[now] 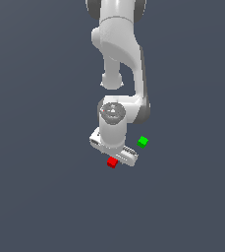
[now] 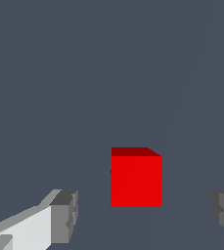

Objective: Stack the red cube on top of the green cube.

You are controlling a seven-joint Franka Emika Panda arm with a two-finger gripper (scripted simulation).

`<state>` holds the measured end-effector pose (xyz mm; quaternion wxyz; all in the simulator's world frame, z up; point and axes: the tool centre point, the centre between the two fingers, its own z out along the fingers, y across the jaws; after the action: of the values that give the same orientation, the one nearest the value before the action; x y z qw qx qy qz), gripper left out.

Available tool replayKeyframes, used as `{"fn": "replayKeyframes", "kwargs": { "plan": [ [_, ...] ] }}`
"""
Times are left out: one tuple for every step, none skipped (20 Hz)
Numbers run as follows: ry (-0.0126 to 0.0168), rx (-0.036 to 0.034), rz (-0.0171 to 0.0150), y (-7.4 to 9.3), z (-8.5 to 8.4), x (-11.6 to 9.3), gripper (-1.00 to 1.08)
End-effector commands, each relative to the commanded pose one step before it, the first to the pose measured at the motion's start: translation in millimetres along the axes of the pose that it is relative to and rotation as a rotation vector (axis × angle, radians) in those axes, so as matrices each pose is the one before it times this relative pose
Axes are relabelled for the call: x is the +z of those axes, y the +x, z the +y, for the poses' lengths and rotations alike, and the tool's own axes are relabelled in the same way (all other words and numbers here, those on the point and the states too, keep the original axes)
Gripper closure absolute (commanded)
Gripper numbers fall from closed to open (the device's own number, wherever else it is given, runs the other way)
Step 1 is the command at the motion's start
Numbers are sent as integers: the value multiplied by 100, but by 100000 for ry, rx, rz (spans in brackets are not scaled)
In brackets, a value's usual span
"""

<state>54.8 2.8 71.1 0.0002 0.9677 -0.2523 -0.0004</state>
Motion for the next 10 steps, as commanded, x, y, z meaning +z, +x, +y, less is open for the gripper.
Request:
{"fn": "replayKeyframes", "kwargs": {
  "plan": [
    [51,1010,81,151,-57,110,-92],
    [0,0,0,1,-16,0,-92],
    [-35,-365,-62,-63,40,-18,-92],
    [0,0,0,-1,-2,37,-92],
    [0,0,0,-3,-5,111,-92],
    [0,0,0,-5,-7,184,-92],
    [8,68,7,14,30,250,-92],
    [0,0,0,-11,-13,330,-92],
    [0,0,0,-15,-15,401,-92],
    [11,97,10,12,40,462,-92]
  ]
}}
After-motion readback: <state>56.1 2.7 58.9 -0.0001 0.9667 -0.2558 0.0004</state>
